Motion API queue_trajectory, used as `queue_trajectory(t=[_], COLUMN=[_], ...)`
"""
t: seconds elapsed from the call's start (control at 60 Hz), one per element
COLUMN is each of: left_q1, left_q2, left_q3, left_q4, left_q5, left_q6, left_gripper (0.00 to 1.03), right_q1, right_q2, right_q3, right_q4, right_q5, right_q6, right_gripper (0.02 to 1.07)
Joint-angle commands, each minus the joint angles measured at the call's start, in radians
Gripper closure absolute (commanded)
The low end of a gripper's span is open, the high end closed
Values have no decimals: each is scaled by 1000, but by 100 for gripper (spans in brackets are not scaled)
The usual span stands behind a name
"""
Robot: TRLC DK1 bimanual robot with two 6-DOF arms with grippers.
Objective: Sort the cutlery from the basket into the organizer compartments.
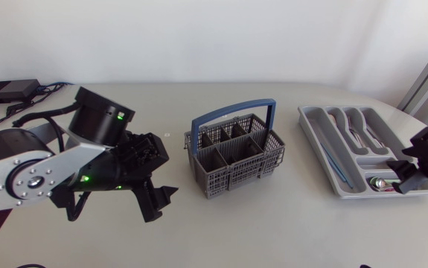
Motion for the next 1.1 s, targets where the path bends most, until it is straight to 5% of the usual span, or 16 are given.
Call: queue_trajectory(t=[0.0,0.333,0.583,0.783,1.083], left_q1=[7,33,49,72,150], left_q2=[46,182,285,347,414], left_q3=[20,103,158,212,272], left_q4=[8,8,0,8,42], left_q5=[0,78,170,190,201], left_q6=[-36,-99,-143,-154,-146], left_gripper=[14,17,46,79,79], right_q1=[96,431,552,633,747], right_q2=[-17,182,334,394,362], right_q3=[26,155,230,250,213], right_q4=[-36,-37,-24,10,1], right_q5=[1,10,-16,-16,-9], right_q6=[171,568,686,741,770], right_gripper=[41,59,96,98,99])
